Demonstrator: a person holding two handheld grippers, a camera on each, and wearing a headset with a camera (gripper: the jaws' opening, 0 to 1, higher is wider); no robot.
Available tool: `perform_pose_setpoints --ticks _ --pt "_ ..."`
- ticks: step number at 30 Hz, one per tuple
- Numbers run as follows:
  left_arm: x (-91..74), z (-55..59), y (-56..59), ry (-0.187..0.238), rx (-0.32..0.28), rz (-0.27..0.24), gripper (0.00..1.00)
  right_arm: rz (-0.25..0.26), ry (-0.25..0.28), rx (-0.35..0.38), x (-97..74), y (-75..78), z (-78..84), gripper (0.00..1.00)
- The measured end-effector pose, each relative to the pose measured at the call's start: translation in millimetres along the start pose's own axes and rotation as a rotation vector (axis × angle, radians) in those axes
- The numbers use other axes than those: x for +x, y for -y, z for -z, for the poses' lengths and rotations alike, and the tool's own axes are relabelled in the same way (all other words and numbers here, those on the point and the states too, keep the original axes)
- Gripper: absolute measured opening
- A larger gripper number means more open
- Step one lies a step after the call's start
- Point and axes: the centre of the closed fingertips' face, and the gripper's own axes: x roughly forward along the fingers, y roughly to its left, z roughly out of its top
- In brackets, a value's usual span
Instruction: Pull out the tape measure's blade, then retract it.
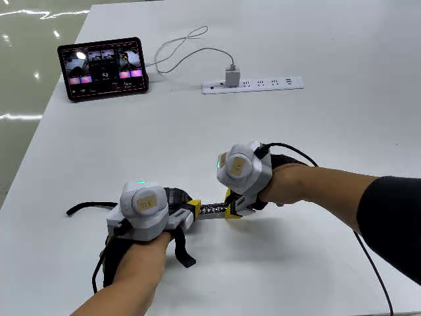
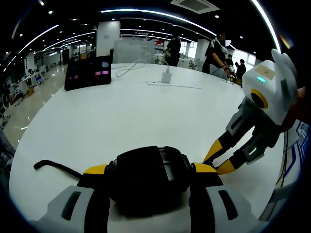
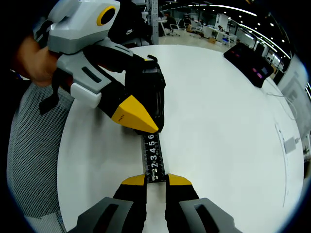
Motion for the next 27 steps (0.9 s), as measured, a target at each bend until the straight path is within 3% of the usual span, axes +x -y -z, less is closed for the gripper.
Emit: perform_pose_setpoints --ticks 27 --pt "-1.4 -0.6 0.7 0.005 -0.013 0.017 0.61 -0.01 0.053 0.012 5.3 0.0 -11.4 0.1"
